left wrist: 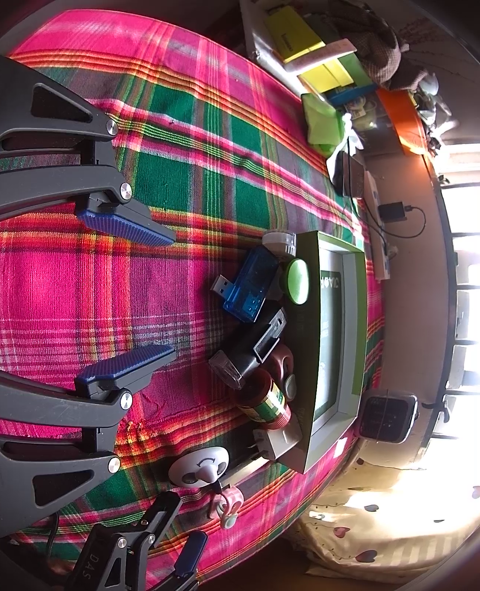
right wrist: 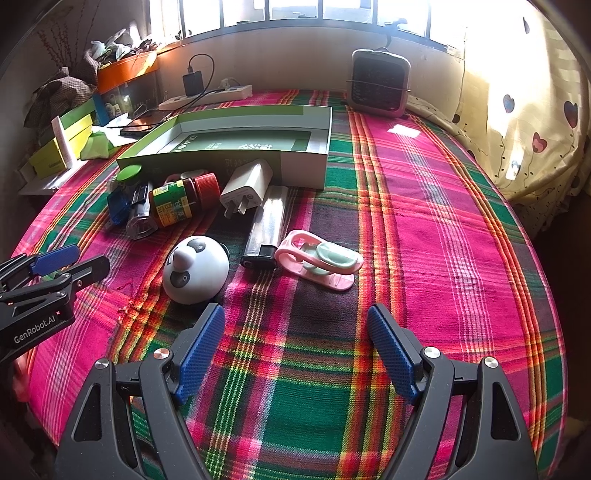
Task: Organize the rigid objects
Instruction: 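Grasp the white panda-face ball with the left tool while the right tool grasps the pink holder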
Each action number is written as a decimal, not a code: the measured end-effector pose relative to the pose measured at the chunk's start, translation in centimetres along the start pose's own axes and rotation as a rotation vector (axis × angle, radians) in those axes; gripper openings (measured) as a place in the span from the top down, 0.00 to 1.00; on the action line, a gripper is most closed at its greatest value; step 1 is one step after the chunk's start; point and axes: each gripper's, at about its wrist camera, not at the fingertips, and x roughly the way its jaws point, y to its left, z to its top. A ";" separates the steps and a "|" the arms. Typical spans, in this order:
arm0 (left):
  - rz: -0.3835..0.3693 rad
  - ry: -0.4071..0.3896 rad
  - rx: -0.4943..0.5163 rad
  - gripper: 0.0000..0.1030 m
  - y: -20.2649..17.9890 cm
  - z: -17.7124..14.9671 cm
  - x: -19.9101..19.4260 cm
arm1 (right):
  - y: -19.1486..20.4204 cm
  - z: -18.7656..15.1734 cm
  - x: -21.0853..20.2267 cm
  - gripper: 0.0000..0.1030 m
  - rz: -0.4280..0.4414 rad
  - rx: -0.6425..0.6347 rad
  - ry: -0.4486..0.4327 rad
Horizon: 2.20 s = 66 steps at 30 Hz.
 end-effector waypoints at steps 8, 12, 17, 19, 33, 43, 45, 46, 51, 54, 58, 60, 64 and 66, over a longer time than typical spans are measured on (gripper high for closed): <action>0.004 0.012 0.004 0.47 0.0 0.0 0.4 | -1.4 0.0 -0.3 0.23 0.004 0.025 0.001; -0.054 0.019 0.007 0.47 -0.5 0.2 0.2 | -2.8 0.3 -0.7 0.23 -0.028 0.039 -0.010; -0.124 0.026 0.028 0.47 -1.8 0.4 0.3 | -3.9 1.1 -0.6 0.23 -0.053 0.012 -0.003; -0.151 0.029 0.035 0.47 -2.3 0.5 0.2 | -3.9 1.2 -0.4 0.23 -0.046 -0.009 0.000; -0.401 0.113 -0.005 0.47 -4.2 1.9 0.7 | -2.6 3.0 2.2 0.23 0.099 -0.164 0.052; -0.415 0.143 0.028 0.47 -5.7 3.1 1.7 | -3.3 4.1 3.2 0.23 0.175 -0.225 0.059; -0.410 0.140 0.030 0.47 -5.9 3.3 1.9 | -3.4 4.2 3.2 0.25 0.182 -0.229 0.054; -0.409 0.139 0.034 0.47 -5.9 3.3 2.0 | -3.5 4.2 3.2 0.29 0.180 -0.227 0.051; -0.416 0.136 0.035 0.47 -6.0 3.5 2.1 | -3.7 4.2 3.0 0.43 0.182 -0.225 0.044; -0.406 0.138 0.036 0.52 -6.0 3.7 2.2 | -3.6 4.1 2.8 0.50 0.184 -0.231 0.041; -0.427 0.145 0.022 0.60 -5.8 3.8 2.4 | -3.4 3.9 2.6 0.62 0.188 -0.235 0.036; -0.439 0.150 0.020 0.63 -5.8 3.7 2.5 | -3.3 3.8 2.4 0.67 0.188 -0.231 0.034; -0.459 0.153 0.015 0.69 -5.8 3.7 2.5 | -3.4 3.6 2.2 0.75 0.189 -0.218 0.033; -0.465 0.149 0.018 0.72 -5.9 3.6 2.4 | -3.6 3.5 2.1 0.79 0.192 -0.212 0.034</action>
